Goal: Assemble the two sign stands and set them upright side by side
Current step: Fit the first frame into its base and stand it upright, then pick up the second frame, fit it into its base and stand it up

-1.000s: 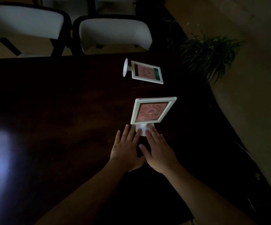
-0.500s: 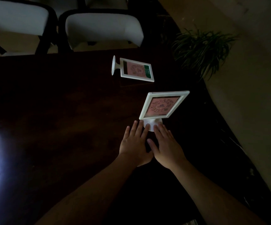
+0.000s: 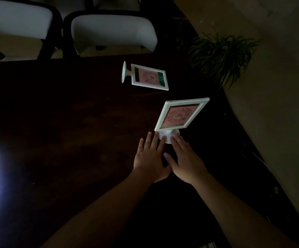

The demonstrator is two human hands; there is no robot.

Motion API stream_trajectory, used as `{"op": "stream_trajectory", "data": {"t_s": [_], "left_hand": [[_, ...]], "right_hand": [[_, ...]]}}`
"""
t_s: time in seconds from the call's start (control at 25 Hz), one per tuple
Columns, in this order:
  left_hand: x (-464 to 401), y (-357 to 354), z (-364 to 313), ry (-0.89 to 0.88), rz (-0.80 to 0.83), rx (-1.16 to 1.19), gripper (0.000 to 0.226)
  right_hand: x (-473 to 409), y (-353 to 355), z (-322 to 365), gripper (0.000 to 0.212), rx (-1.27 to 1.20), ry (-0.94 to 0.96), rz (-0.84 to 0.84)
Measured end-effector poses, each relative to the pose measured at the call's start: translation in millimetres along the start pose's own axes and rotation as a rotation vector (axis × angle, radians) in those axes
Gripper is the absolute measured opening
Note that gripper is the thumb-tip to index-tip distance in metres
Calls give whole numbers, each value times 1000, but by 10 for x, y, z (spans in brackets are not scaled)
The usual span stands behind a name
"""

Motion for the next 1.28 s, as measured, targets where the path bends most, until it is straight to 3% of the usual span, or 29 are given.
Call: {"op": "stream_trajectory", "data": {"t_s": [0.4, 1.04, 1.28], "left_hand": [[129, 51, 92, 4, -4, 45, 94], [1431, 1289, 1432, 87, -266, 170, 92], [1481, 1840, 1818, 69, -355, 168, 88]], "right_hand": [[68, 108, -4, 76, -87, -27, 58], [664, 753, 1263, 63, -142, 109, -296], [531, 1082, 1785, 62, -261, 84, -401]]}}
Point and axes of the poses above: each hand's wrist, its own x-axis away from the middle knuckle, its own y-axis out of the back of the hand, z = x × y, the point moved 4 cm from there along -x, towards the middle knuckle, and after that the axes turned 7 degrees about z, right-handed, at the moved point
